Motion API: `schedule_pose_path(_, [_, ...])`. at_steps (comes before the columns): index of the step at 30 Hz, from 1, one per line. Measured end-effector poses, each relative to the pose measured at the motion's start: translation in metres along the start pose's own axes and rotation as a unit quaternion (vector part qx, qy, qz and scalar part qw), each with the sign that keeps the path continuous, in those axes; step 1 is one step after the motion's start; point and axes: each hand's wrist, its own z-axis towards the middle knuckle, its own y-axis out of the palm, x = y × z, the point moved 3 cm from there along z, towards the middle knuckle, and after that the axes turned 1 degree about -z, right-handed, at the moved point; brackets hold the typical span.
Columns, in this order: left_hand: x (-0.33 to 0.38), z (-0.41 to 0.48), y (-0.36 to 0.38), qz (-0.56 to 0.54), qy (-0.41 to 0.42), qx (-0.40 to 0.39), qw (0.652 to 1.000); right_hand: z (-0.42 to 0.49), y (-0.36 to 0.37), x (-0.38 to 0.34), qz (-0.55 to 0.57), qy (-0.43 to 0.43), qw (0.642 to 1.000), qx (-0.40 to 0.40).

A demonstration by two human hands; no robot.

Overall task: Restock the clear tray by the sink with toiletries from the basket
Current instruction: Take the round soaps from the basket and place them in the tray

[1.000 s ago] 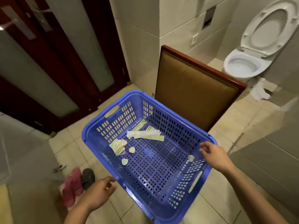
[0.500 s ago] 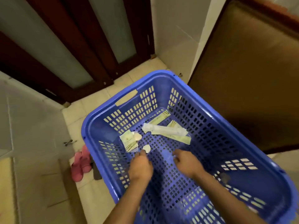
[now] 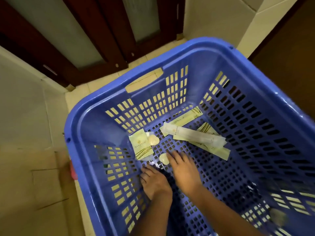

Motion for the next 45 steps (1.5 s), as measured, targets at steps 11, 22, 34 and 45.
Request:
schedule_pose_path(11, [0.005, 0.012, -0.005, -0.115, 0.003, 0.108, 0.987, 0.037, 0.027, -0.014, -0.071, -0.082, 0.992, 0.066])
schedule_pose_path(22, [0.016, -0.025, -0.046, -0.577, -0.08, -0.001, 0.813, -0.026, -0.029, 0.025, 0.487, 0.235, 0.837, 0.085])
schedule_pose_path(34, [0.007, -0.164, -0.119, -0.766, 0.049, -0.211, 0.606, -0.165, -0.152, 0.029, 0.808, 0.253, 0.52, 0.117])
schedule_pose_path(45, [-0.022, -0.308, -0.164, -0.676, 0.243, -0.325, 0.615, -0.326, -0.215, -0.011, 0.817, 0.228, 0.497, 0.182])
